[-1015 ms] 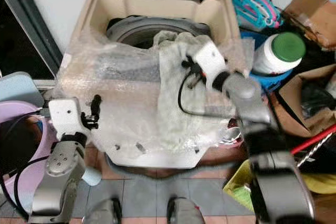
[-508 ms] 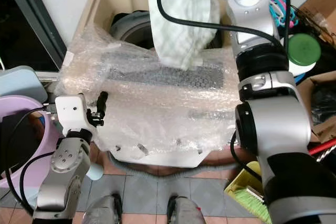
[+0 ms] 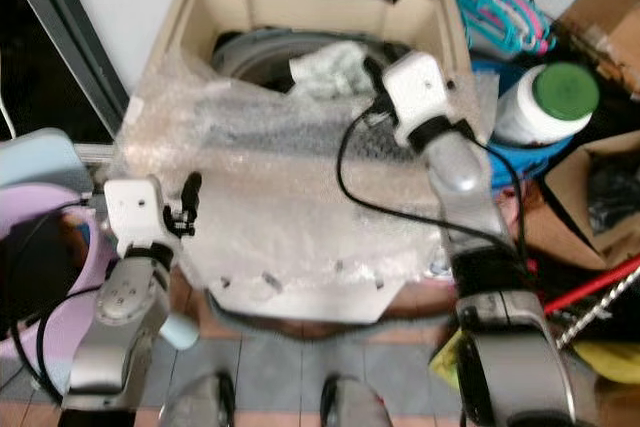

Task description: Clothes washing

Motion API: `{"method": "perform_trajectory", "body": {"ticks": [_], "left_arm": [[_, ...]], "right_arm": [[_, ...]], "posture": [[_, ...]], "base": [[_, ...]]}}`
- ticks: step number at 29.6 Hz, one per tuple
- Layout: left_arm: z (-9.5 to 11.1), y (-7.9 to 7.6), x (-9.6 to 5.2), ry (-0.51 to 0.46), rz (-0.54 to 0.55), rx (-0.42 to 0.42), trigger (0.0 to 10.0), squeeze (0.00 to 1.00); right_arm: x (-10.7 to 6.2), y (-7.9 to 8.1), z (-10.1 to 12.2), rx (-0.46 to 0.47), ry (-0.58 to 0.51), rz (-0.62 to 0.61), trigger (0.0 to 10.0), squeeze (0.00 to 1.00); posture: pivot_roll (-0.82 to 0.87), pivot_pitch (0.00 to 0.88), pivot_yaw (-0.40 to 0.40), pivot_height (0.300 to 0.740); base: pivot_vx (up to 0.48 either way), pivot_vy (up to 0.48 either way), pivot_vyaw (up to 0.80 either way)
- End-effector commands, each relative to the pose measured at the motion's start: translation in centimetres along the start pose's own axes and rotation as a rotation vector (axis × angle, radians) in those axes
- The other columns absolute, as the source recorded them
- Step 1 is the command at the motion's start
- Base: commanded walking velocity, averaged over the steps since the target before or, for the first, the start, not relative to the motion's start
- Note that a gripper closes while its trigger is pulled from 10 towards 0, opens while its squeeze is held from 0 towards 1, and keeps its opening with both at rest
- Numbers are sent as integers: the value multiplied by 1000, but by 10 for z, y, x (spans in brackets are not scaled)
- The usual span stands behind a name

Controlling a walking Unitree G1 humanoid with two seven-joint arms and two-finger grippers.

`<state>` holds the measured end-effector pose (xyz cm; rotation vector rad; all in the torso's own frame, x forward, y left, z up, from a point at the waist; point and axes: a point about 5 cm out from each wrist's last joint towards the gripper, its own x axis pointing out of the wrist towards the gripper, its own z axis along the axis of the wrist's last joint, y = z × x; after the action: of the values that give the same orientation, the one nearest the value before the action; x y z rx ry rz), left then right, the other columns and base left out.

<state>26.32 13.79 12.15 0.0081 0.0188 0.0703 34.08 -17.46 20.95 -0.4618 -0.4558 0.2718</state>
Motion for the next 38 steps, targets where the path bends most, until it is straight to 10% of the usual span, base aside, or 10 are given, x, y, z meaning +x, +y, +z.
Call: {"method": "perform_trajectory", "body": {"ticks": [1,10,31,35,38], "left_arm": [[0,-1,1,1,4,13,10000,0],[5,-11,6,-33,-52,-19,10000,0],[3,-10,9,-28,-77,-6,10000,0],[3,-10,10,-29,-78,-6,10000,0],[3,-10,11,-31,-79,-11,10000,0]], "right_arm": [[-1,-3,8,-28,-28,-24,10000,1000],[-36,39,15,34,9,-8,10000,1000],[-60,29,-5,139,206,-122,10000,1000],[-61,31,-6,143,222,-125,10000,929],[-61,32,-8,147,247,-118,10000,659]], "posture": [[-9,50,13,740],[-19,26,35,740],[-21,19,55,740],[-21,17,55,740],[-23,16,54,740]], "base": [[0,0,0],[0,0,0],[-186,0,0],[-342,0,0],[-195,0,-142]]}}
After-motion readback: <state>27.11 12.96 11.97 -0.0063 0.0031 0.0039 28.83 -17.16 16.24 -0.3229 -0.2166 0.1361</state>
